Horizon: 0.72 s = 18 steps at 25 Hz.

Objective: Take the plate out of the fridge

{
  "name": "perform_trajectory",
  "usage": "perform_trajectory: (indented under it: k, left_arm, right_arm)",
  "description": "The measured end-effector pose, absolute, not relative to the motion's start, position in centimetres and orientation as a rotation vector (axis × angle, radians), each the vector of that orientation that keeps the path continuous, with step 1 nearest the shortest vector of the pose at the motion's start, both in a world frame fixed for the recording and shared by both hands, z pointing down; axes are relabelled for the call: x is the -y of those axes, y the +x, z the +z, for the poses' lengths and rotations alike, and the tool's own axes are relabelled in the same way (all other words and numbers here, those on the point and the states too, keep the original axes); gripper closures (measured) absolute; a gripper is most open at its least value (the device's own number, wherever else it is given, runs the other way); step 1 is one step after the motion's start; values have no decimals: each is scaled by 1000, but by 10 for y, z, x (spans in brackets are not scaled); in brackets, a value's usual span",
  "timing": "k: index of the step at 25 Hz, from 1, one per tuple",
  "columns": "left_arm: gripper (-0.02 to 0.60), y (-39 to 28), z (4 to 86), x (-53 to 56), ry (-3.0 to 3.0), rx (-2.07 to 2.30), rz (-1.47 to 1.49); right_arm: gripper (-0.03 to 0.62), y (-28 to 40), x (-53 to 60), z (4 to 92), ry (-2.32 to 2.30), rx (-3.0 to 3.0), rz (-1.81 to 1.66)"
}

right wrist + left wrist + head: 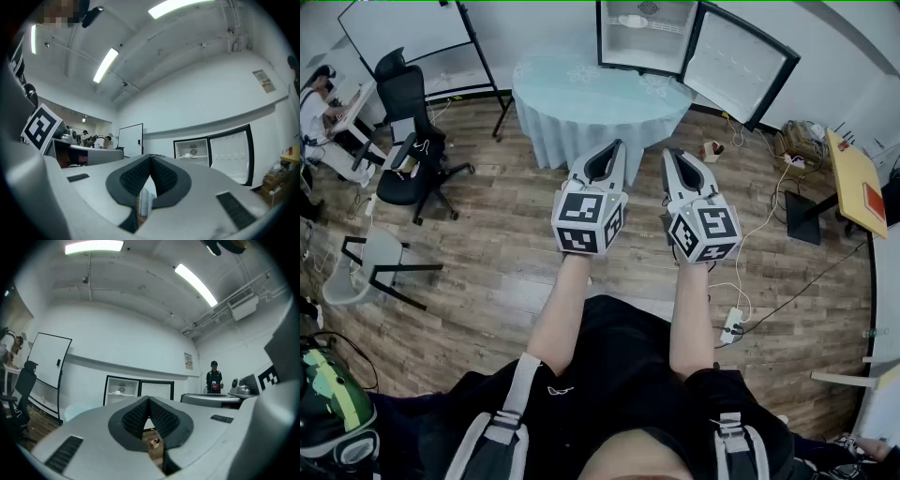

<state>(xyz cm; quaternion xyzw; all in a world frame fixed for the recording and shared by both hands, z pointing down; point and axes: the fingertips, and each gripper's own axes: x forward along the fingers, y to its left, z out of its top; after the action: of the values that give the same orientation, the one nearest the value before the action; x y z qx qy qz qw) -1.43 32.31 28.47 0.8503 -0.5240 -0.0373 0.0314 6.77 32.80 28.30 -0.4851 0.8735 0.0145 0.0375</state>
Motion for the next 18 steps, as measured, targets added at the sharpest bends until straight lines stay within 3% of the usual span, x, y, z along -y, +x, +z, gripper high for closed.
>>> perform_trajectory:
  k: [18]
  left_arm:
    - [578, -18, 316, -267, 2540, 1592, -102]
  right_arm:
    - [588, 70, -269, 309, -1498, -2654, -83]
